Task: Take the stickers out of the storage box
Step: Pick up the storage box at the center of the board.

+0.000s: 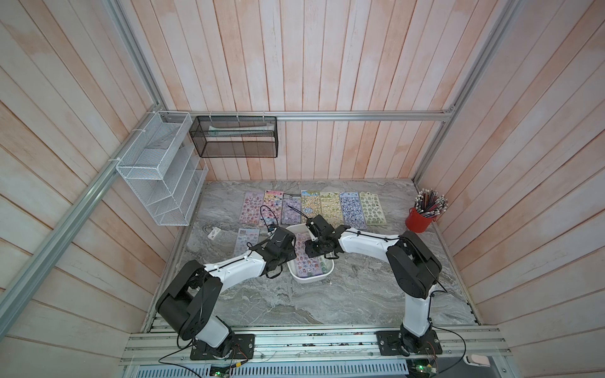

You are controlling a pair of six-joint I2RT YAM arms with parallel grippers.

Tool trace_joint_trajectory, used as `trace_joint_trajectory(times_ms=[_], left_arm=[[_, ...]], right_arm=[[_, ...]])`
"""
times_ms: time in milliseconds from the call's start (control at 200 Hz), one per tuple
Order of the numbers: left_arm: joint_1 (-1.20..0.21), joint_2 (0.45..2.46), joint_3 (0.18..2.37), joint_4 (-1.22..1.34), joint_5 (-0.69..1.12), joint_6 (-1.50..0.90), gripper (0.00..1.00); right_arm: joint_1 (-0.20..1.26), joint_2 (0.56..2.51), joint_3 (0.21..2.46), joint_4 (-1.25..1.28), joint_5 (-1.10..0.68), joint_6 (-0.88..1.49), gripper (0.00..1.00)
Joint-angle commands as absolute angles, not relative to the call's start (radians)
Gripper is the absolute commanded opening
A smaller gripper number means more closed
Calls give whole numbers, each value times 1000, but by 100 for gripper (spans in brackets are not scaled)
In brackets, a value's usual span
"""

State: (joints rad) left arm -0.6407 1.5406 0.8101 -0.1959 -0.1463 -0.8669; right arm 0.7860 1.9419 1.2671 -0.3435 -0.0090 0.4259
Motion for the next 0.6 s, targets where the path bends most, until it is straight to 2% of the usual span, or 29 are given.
trace_joint_trajectory(times_ms=[0,320,590], left_arm=[[-629,1493,844,-209,-201,-851,0],[-628,1506,853,-209,-199,-850,0],[-629,1499,863,-216,-202,-844,0]], right_arm=[[757,1994,1247,-461,51,407,50],[754,1955,1264,-468,46,390,61],[731,1987,1229,-408,-76,401,59]])
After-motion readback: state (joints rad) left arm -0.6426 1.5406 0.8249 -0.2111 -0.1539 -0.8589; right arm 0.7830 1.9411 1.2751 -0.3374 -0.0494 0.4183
